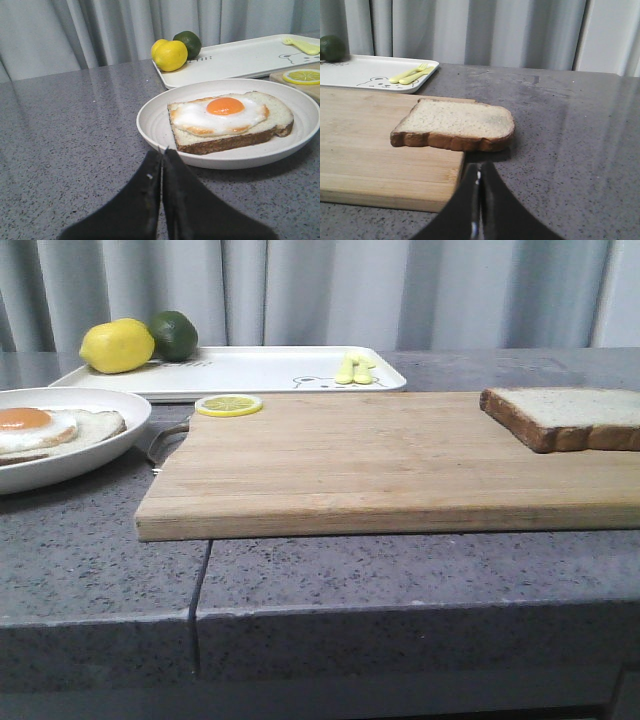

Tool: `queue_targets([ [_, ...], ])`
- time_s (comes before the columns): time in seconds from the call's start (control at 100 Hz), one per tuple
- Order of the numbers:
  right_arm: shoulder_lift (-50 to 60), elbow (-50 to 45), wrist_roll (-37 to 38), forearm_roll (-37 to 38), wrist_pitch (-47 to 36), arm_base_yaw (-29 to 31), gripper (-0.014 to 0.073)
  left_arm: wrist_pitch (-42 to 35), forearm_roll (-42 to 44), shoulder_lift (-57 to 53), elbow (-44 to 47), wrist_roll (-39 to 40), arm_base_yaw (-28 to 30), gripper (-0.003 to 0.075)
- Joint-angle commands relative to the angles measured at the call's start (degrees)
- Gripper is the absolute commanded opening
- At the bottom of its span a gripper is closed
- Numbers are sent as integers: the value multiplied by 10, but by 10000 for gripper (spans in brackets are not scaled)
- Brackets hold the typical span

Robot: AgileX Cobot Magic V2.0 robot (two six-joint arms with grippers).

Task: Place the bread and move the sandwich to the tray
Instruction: 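Lower the right gripper toward the bread slice on the cutting board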

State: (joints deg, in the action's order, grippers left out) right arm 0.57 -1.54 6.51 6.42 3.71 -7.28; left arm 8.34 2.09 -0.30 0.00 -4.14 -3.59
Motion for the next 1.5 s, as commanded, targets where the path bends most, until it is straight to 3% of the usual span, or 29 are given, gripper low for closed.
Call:
queue_targets([
  [0.0,12,-1,-4,1,-40,-1,-70,-50,-1,-18,9,7,2,-20],
  [0.16,12,-1,-2,-4,-81,-1,-70,-61,-5,-18,3,7,2,-20],
  [0.32,12,6,33,-47,-123,-1,-70,-63,-87,-17,-17,7,1,-20],
  [0.51,-1,92,44,-84,26,-1,-70,-50,-119,-3,-82,7,1,-20],
  [0.79,-125,277,43,-75,202,-1,-70,144,-138,108,-257,7,1,-20],
  [0.94,-206,347,43,-75,240,-1,-69,211,-188,183,-346,7,1,-20],
  [1.05,-248,371,43,-80,244,-1,-69,219,-209,225,-396,7,1,-20],
  [1.29,-293,373,43,-83,249,-1,-66,228,-218,256,-421,7,1,-20],
  [1.38,-304,373,44,-84,258,-1,-12,235,-216,258,-421,7,1,-19],
  [1.49,-319,373,49,-94,259,-1,163,245,-216,262,-421,7,1,-11],
])
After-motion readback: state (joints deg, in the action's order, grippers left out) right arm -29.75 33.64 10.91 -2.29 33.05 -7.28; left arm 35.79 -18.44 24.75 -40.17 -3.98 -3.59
